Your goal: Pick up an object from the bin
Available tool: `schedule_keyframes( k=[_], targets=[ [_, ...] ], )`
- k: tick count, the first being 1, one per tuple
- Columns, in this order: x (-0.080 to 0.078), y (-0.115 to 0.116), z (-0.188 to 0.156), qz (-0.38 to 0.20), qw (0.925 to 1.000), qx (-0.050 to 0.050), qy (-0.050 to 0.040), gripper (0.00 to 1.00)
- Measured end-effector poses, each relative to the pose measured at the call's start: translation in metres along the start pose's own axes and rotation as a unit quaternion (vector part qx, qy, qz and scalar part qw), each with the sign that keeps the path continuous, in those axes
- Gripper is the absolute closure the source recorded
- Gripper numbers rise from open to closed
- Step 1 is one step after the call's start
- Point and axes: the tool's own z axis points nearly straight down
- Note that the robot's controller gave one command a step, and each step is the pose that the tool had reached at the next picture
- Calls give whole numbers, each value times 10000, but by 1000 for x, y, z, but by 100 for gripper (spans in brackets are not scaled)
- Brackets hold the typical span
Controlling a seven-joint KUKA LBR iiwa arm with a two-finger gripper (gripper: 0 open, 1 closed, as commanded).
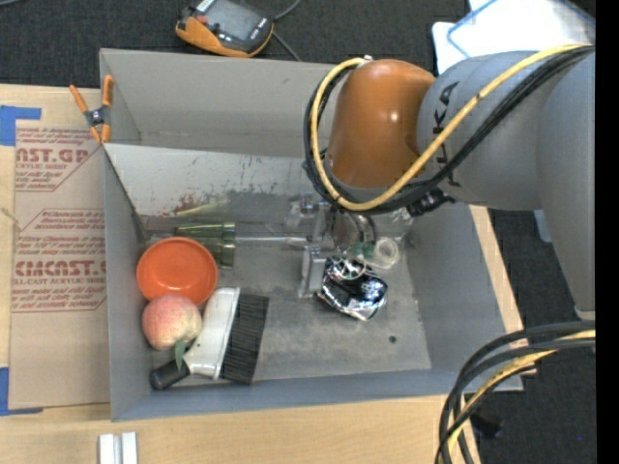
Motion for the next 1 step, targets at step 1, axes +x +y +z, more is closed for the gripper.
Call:
schedule_keyframes(
  k=[1],
  targets=[
    [-1,0,-5,6,10000,-3,-33,0]
  ],
)
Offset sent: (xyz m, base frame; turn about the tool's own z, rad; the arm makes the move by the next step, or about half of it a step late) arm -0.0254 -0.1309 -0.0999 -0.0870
